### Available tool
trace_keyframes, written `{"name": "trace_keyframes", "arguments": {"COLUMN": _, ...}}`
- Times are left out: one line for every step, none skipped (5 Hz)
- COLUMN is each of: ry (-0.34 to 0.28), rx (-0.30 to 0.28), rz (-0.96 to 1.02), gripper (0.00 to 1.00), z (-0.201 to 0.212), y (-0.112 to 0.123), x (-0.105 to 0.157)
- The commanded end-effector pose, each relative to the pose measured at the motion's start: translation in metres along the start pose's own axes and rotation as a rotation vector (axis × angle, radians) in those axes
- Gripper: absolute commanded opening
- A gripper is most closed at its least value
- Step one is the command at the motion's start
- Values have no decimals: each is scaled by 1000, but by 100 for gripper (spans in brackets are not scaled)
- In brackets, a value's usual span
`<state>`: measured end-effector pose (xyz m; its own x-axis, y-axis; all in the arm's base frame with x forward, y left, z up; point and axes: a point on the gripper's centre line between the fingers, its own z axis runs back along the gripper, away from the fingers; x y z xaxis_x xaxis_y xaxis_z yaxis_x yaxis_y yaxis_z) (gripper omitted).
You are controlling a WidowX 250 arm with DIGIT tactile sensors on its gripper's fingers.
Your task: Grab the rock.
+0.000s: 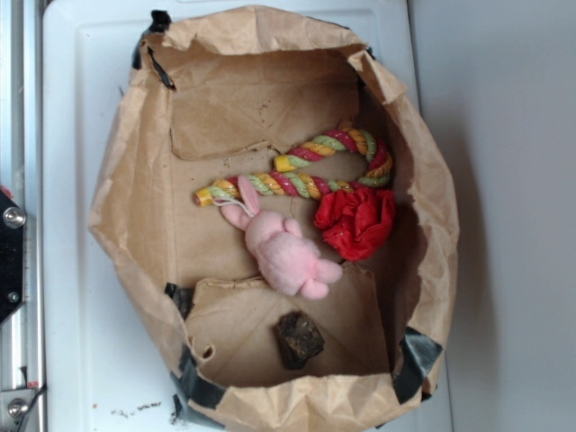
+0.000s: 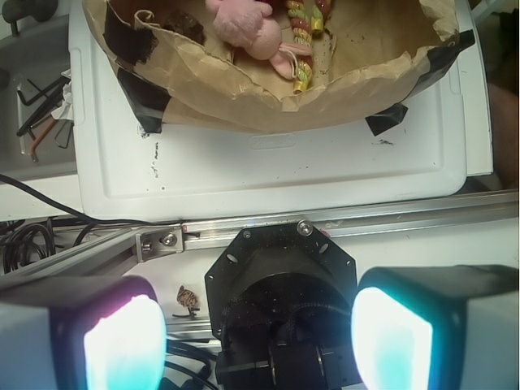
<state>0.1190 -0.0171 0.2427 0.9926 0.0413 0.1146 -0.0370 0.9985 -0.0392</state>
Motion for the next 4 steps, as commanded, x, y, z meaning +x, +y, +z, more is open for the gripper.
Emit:
{"name": "trace_keyframes", "arguments": {"ry": 0, "rx": 0, "rz": 0, "gripper": 100, "z": 0, "y": 0, "x": 0}}
{"name": "trace_keyframes", "arguments": {"ry": -39, "rx": 21, "rz": 21, "gripper": 100, "z": -2, "y": -21, "x": 42}}
{"name": "trace_keyframes", "arguments": {"ry": -47, "rx": 38, "rz": 17, "gripper": 100, "z": -9, "y": -31, "x": 64}}
{"name": "trace_keyframes", "arguments": {"ry": -66, "rx": 39, "rz": -36, "gripper": 100, "z": -18, "y": -33, "x": 81}}
